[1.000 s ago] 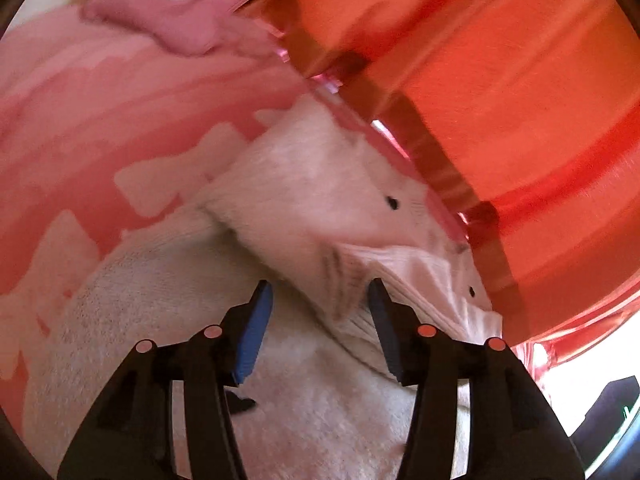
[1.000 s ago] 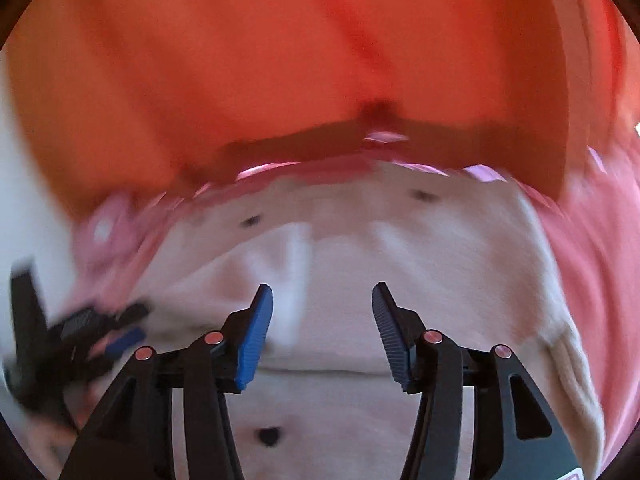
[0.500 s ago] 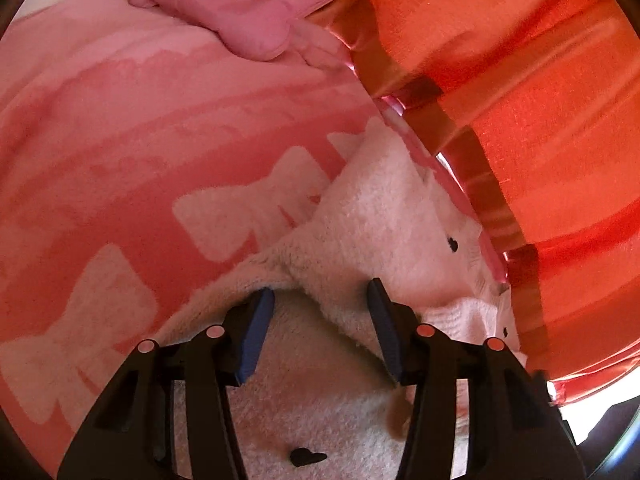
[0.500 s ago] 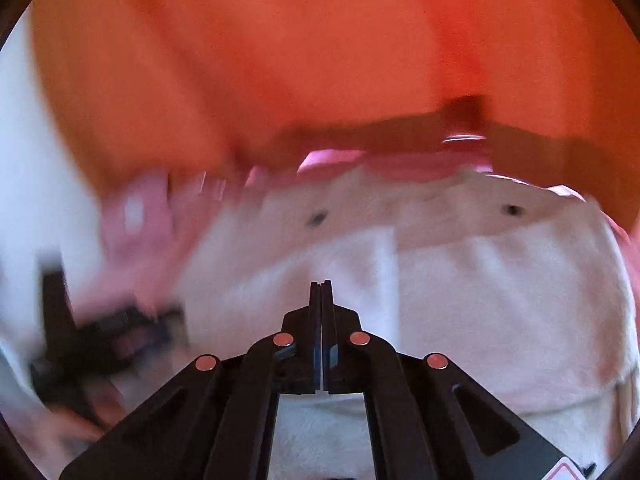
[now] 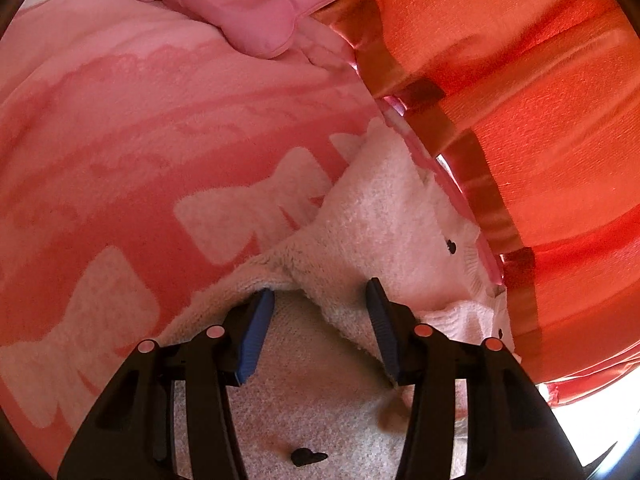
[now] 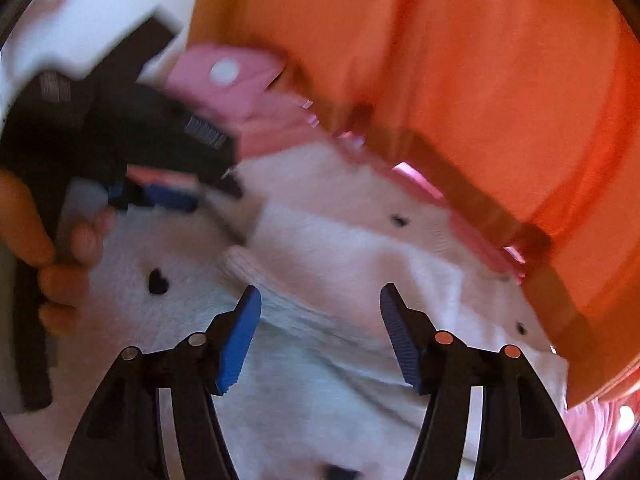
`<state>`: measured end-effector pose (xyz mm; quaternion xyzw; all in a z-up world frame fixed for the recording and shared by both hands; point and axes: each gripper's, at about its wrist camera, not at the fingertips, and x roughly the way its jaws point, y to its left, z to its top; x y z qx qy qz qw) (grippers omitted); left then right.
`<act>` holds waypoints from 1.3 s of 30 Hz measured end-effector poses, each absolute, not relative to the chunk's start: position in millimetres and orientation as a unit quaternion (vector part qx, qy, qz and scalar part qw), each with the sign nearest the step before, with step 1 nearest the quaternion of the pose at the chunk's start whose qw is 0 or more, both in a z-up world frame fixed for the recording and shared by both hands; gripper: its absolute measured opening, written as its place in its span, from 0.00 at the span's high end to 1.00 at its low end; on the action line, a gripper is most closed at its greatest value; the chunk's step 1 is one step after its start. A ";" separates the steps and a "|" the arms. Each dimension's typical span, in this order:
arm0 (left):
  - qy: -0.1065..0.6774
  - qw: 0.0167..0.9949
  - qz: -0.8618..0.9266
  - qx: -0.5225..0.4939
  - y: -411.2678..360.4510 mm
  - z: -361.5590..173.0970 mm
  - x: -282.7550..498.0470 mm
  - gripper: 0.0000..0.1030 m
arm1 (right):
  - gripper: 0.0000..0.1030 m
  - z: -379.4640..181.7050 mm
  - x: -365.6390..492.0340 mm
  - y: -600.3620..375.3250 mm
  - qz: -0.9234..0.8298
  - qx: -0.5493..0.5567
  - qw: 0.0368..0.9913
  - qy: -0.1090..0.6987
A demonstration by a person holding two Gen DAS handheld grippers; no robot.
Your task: Fold small clothes
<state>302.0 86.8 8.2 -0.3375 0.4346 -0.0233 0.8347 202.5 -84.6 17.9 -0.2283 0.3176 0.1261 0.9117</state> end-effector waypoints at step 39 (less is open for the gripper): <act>0.436 0.832 -0.005 -0.344 95.8 11.5 291.7 0.86 | 0.95 -25.3 224.6 -369.7 -0.087 0.426 0.839 0.327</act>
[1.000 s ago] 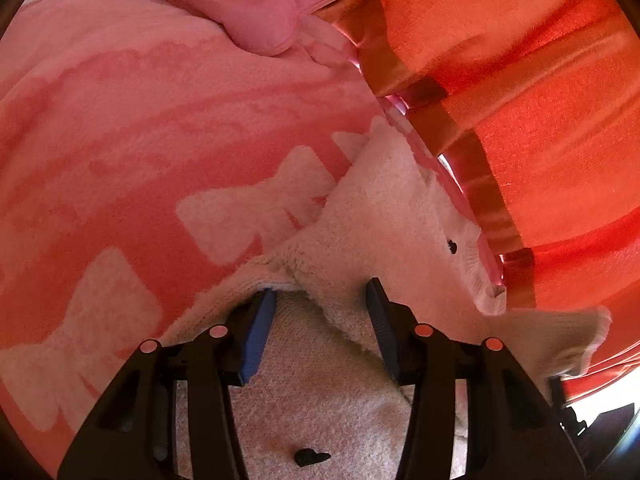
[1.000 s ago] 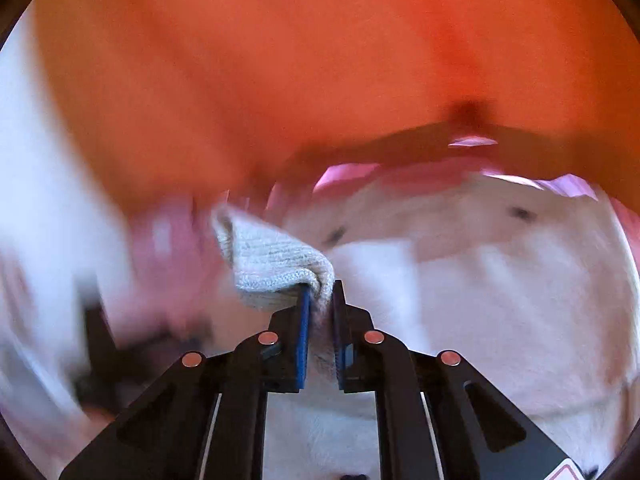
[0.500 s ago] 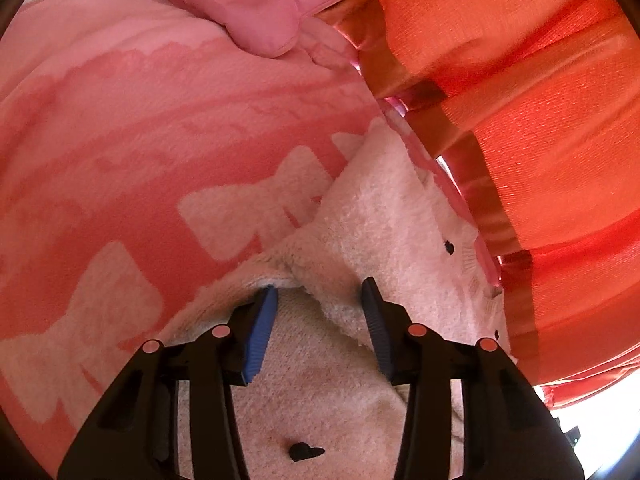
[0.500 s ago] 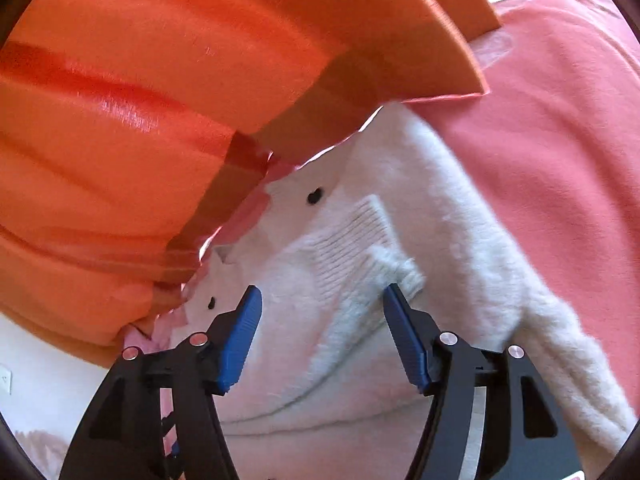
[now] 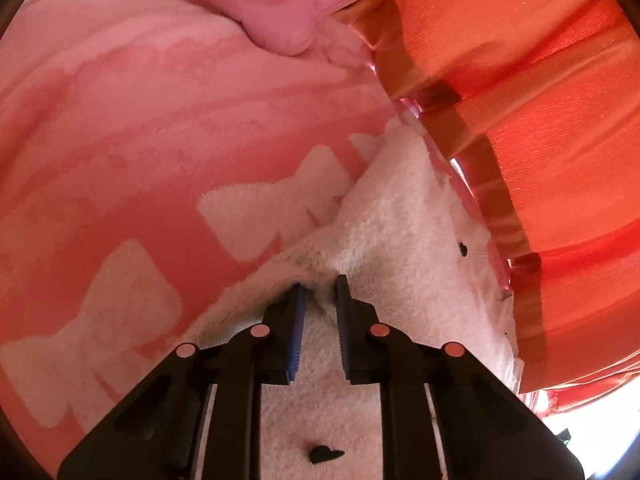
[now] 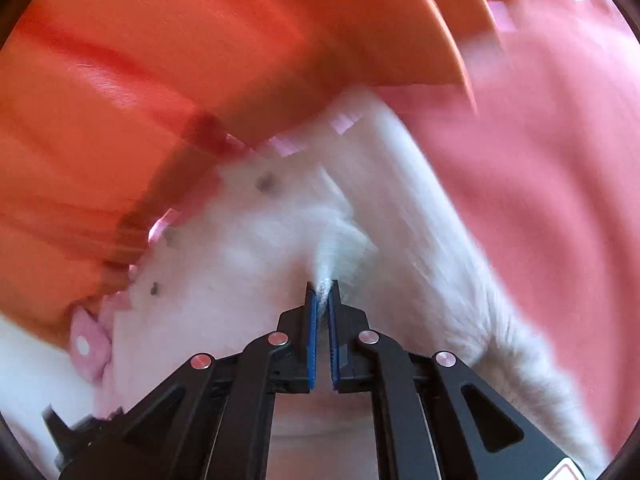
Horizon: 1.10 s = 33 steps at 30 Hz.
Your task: Fold small clothes
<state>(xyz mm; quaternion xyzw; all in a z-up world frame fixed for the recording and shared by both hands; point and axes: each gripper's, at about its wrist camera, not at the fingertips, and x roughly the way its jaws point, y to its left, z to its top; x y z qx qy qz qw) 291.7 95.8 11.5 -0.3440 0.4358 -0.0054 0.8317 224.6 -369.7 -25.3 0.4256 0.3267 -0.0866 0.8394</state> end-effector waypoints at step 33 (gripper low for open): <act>0.566 0.775 -0.137 -0.244 122.5 3.4 82.9 0.82 | 0.86 -51.9 -3.3 -328.1 -0.007 0.400 0.792 0.461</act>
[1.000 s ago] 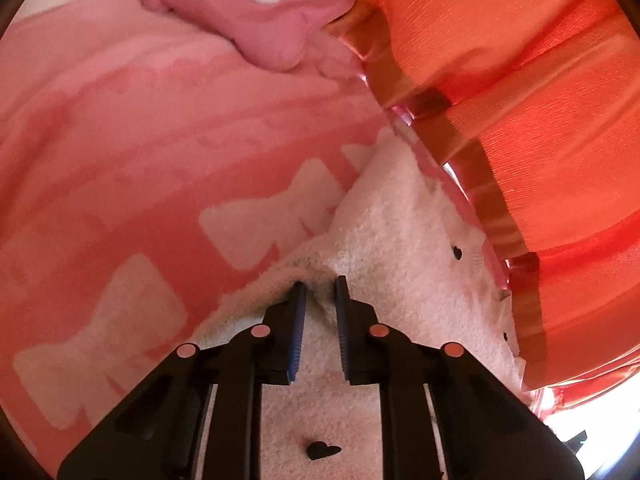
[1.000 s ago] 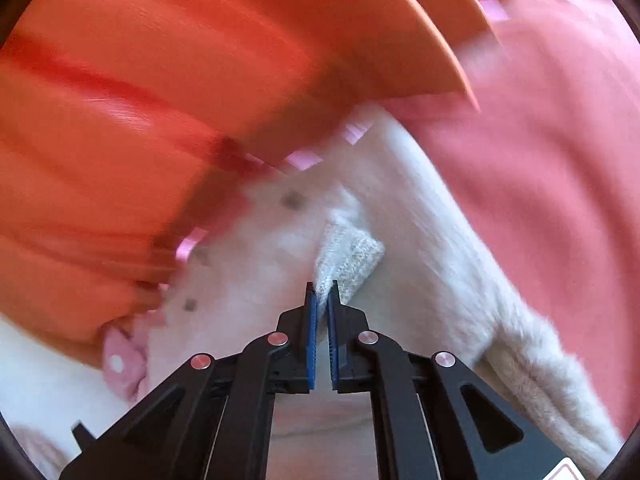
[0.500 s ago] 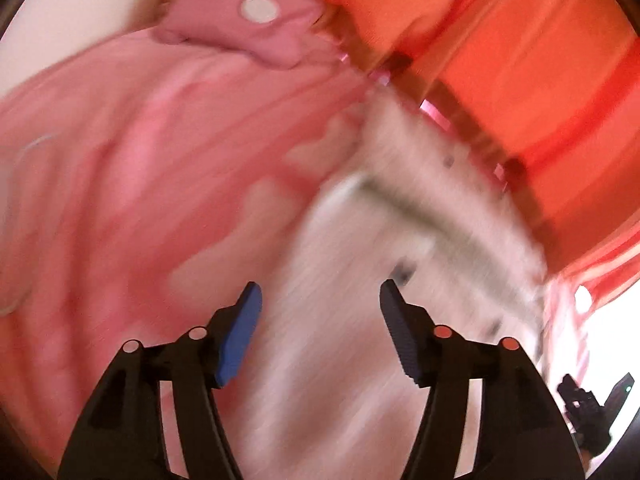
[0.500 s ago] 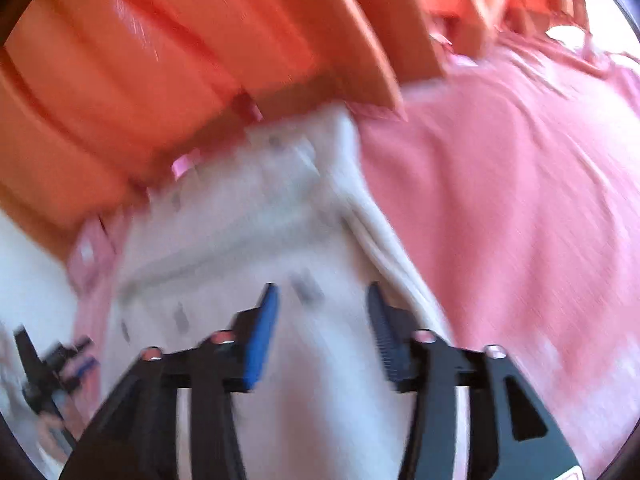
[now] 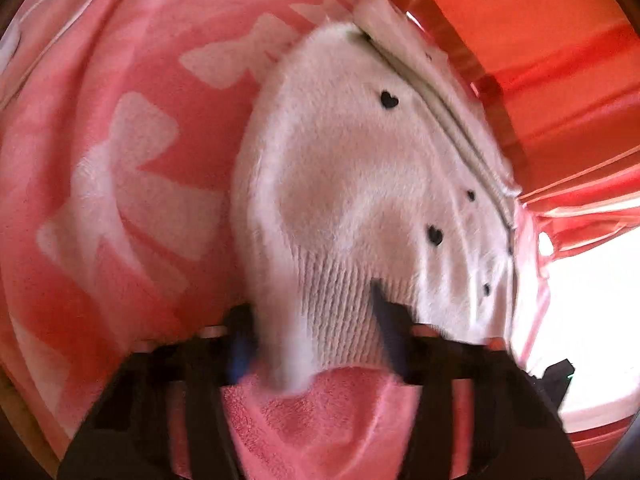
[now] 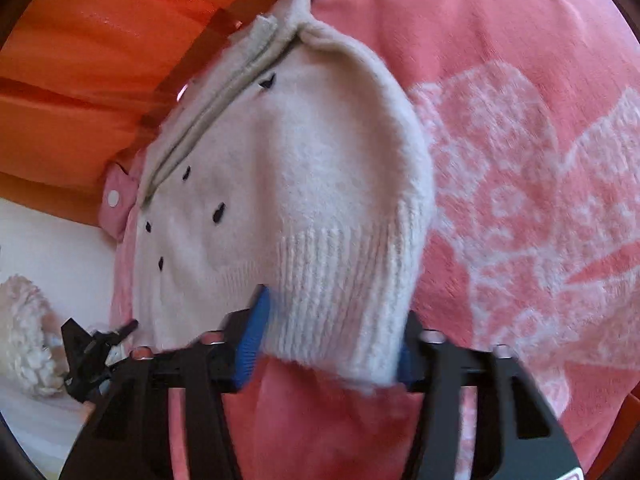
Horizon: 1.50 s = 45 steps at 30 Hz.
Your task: Fold small clothes
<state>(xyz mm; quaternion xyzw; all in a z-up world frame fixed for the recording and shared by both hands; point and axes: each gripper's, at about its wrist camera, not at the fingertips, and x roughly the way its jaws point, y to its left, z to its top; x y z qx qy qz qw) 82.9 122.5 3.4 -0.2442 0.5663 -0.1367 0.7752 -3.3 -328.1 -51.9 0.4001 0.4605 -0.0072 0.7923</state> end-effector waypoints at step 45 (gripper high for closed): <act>0.432 0.875 -0.075 -0.204 93.3 7.9 256.4 0.93 | 0.94 -38.3 161.3 -432.4 -0.100 0.380 0.862 0.320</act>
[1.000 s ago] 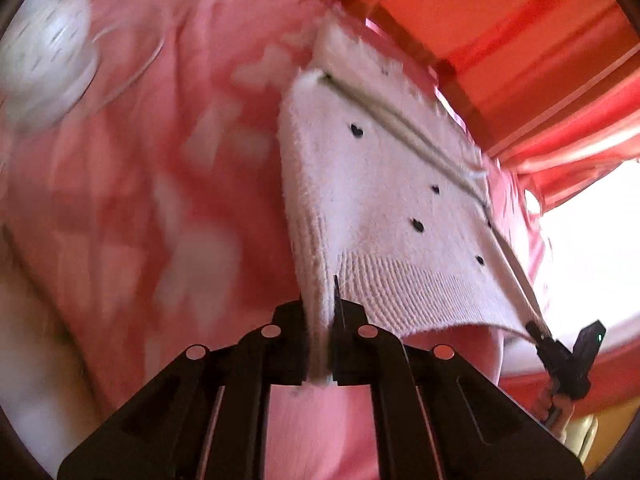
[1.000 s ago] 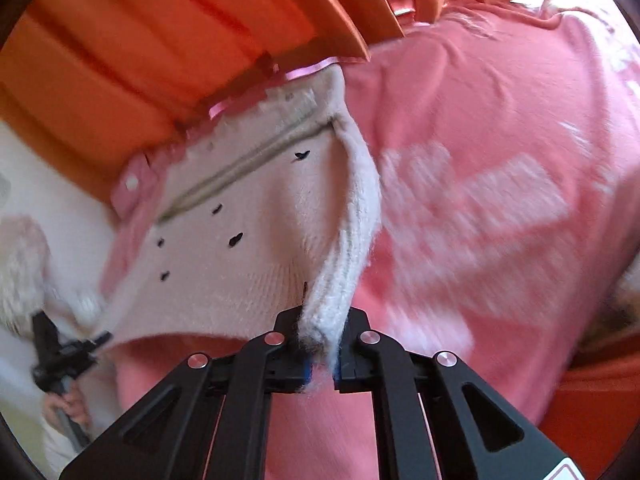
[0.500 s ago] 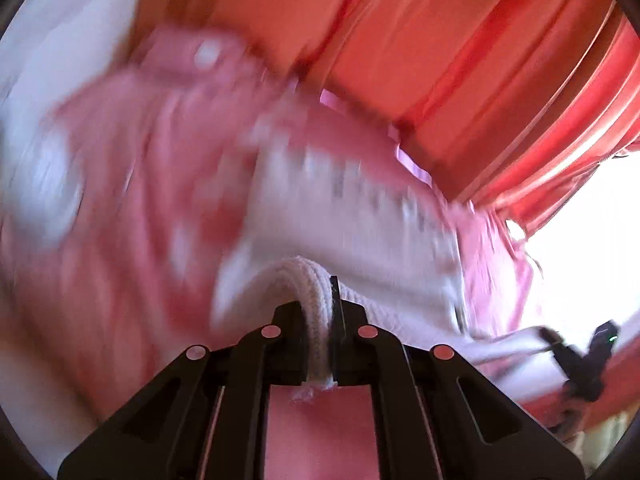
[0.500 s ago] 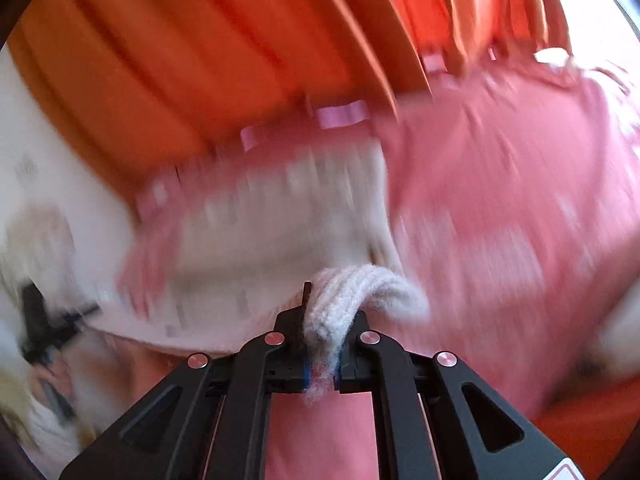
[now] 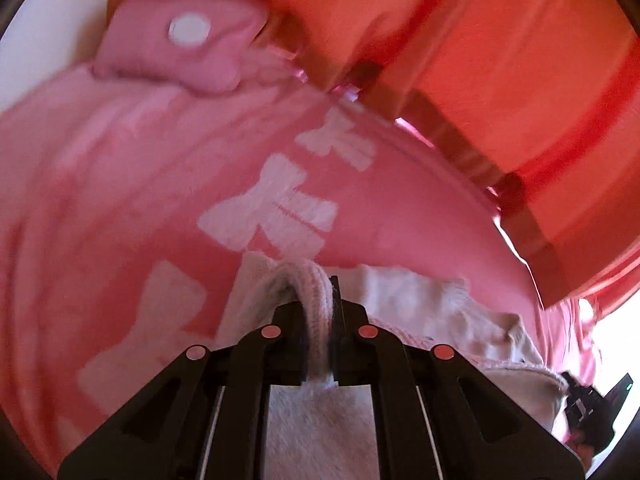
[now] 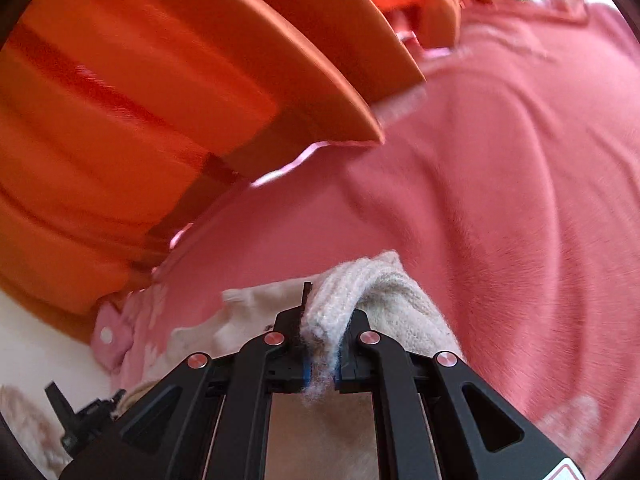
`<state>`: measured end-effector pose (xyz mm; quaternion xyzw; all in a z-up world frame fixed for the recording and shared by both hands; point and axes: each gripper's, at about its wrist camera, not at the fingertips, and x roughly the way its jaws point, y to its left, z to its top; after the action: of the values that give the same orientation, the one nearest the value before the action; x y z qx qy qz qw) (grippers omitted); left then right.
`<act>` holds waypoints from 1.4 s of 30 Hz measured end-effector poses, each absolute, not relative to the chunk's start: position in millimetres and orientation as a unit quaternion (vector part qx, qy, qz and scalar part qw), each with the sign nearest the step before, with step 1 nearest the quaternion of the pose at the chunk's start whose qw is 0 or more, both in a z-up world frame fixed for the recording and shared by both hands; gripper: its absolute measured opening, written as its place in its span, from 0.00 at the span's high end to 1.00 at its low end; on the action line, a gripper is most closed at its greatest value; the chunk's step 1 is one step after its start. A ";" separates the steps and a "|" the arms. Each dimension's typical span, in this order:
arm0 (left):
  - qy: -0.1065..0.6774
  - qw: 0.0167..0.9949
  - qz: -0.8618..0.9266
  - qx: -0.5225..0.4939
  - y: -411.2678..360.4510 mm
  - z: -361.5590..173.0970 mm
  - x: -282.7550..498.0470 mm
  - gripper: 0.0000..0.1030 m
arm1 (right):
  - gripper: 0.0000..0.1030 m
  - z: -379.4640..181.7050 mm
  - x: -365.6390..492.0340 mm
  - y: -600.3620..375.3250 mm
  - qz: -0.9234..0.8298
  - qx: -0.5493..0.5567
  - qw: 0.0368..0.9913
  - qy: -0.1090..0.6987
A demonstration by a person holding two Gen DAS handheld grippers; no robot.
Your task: Fold small clothes
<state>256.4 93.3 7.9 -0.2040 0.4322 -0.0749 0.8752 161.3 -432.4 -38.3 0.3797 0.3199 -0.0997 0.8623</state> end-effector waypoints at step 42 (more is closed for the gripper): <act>0.405 0.913 -0.059 0.003 70.8 -8.4 128.9 0.26 | 0.65 -28.6 69.5 -247.6 -0.029 0.147 0.906 0.395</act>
<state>128.9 70.8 -8.4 0.0031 0.4046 -0.0589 0.9126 69.5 -247.6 -28.6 0.1473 0.3946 -0.0293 0.9065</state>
